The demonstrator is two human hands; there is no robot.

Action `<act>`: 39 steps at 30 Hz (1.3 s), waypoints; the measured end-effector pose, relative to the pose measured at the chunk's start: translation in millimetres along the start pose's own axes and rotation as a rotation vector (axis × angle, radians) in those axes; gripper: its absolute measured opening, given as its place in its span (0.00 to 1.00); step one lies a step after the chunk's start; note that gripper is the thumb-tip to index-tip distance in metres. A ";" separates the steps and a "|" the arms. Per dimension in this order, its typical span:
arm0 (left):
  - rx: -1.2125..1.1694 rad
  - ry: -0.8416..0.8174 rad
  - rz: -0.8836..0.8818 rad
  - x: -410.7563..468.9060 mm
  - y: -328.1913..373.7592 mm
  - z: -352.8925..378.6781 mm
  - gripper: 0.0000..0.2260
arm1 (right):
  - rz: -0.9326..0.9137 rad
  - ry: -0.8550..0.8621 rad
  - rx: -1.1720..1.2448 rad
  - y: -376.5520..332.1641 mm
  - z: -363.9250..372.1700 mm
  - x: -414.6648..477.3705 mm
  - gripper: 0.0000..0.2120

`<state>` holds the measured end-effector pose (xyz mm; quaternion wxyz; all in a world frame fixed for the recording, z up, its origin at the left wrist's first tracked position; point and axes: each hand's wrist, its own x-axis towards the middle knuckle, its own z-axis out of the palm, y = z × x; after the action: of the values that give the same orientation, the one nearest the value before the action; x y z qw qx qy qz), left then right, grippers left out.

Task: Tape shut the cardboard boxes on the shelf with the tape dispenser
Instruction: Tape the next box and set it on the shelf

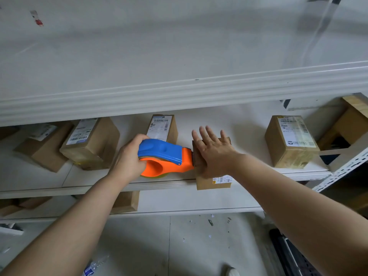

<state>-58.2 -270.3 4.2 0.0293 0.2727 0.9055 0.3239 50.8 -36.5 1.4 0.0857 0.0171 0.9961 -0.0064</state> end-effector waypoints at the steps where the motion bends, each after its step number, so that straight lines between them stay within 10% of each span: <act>1: 0.001 0.009 0.005 -0.5 1.7 -0.8 0.26 | 0.005 -0.011 -0.001 -1.5 -2.0 4.9 0.53; 7: -0.020 0.182 0.089 9.8 43.8 -29.2 0.27 | 0.015 0.181 0.784 31.1 -0.9 0.5 0.57; 11: 0.208 0.061 0.230 20.8 67.0 -4.3 0.30 | 0.132 0.110 0.885 49.5 42.2 -11.4 0.56; 39: 0.193 0.101 -0.054 21.1 -32.7 -47.5 0.25 | 0.149 0.112 0.500 55.5 47.3 -6.5 0.58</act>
<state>-102.6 -307.5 24.5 -0.0341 0.2332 0.9398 0.2475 67.3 18.0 -44.6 0.0237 0.1115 0.9628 -0.2451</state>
